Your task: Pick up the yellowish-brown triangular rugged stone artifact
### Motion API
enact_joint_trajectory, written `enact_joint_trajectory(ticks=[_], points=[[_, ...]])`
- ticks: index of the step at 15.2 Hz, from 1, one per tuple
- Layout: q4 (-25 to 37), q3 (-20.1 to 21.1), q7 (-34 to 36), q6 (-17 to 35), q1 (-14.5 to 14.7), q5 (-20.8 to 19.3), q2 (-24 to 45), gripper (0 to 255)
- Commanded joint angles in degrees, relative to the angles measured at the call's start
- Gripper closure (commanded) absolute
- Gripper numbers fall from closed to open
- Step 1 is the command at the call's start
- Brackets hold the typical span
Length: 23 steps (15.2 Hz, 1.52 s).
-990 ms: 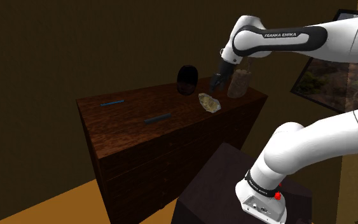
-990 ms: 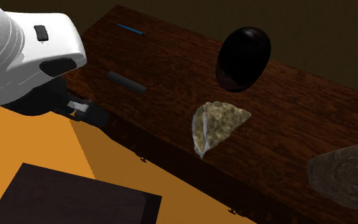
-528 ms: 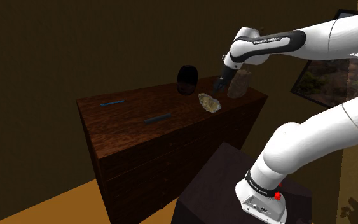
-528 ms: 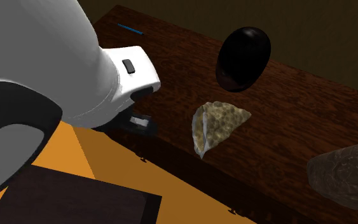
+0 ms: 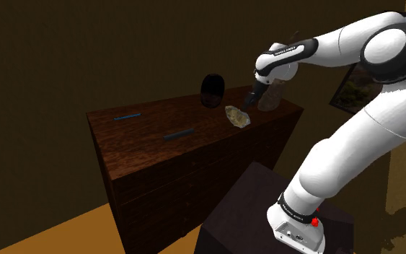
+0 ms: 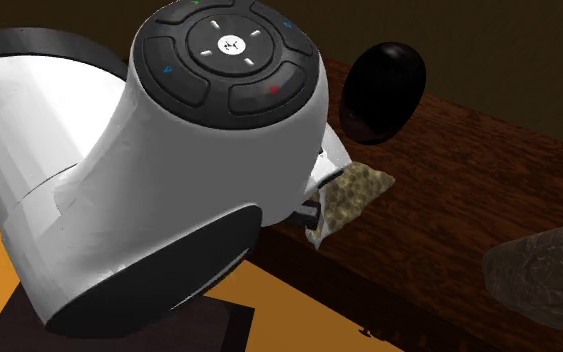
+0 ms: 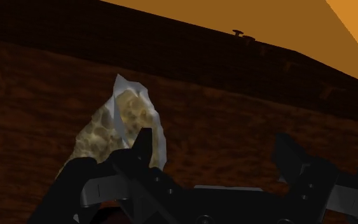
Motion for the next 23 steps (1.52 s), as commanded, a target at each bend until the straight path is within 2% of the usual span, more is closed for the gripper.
enact_joint_trajectory(ticks=[1, 5, 7, 8, 17, 18, 23], points=[[2.0, -2.5, -4.4, 1.7, 0.5, 2.8, 4.1, 0], [7.6, -6.5, -14.7, 3.5, 0.6, 11.8, 14.2, 0], [11.0, -7.2, -20.0, 3.6, -0.6, 17.1, 19.7, 0], [12.0, -7.0, -21.4, 3.6, -1.3, 18.4, 21.1, 0], [10.2, -5.4, -25.5, 7.9, -2.6, 23.7, 25.5, 0], [10.1, -5.4, -25.4, 8.0, -2.6, 23.6, 25.4, 255], [10.2, -5.4, -25.4, 7.9, -2.6, 23.5, 25.3, 255]])
